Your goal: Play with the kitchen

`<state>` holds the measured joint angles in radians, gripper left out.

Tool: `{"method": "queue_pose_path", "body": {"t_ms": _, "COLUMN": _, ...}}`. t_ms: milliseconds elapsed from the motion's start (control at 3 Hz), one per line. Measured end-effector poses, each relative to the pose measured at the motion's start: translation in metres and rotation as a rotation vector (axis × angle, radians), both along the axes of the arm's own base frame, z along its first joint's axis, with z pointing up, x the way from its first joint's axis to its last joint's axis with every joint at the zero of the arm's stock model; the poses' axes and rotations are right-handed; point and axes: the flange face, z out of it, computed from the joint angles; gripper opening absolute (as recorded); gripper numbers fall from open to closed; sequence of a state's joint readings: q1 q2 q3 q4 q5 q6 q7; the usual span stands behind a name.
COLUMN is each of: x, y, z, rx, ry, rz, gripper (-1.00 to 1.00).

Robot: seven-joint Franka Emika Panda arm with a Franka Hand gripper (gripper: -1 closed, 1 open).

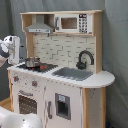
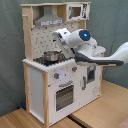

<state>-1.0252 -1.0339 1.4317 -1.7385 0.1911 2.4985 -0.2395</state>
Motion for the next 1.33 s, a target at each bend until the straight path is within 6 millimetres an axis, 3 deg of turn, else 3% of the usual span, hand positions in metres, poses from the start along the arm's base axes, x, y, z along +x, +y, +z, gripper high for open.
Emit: {"method": "queue_pose_path", "body": {"t_ms": 1333, "x": 0.042, "y": 0.009, "z": 0.005, "rx": 0.23, "ry": 0.193, "rz": -0.129, "gripper": 1.0}}
